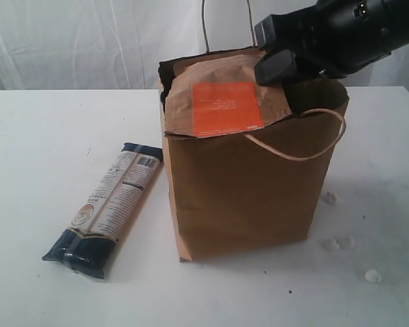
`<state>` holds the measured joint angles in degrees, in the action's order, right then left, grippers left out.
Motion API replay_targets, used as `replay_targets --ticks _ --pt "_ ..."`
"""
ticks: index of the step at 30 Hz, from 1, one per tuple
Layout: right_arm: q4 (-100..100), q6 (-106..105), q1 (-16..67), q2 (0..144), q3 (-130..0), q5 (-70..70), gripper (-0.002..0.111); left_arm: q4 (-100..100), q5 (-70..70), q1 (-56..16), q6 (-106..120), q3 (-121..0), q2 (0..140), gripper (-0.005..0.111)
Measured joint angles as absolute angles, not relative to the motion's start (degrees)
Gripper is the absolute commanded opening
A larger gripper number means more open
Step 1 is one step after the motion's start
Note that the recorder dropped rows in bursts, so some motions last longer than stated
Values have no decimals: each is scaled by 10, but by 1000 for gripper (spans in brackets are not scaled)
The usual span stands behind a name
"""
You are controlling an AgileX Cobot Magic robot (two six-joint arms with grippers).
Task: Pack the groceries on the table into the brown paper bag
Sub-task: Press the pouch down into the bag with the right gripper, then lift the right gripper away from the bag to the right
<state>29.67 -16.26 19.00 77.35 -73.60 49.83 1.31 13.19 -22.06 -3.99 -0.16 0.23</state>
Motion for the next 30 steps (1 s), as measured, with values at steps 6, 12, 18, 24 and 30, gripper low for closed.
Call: replay_targets --ticks 6,12,18,24,30 --pt "292 -180 190 773 -736 524 56 13 132 -221 -40 -2 2 0" --pt "283 -185 190 750 -736 526 56 13 132 -221 -40 -2 2 0" --pt "266 -185 190 716 -736 526 55 13 132 -221 -40 -2 2 0" --pt "222 -185 190 639 -736 486 55 13 132 -221 -40 -2 2 0" --pt "149 -181 190 557 -736 459 47 13 132 -221 -40 -2 2 0"
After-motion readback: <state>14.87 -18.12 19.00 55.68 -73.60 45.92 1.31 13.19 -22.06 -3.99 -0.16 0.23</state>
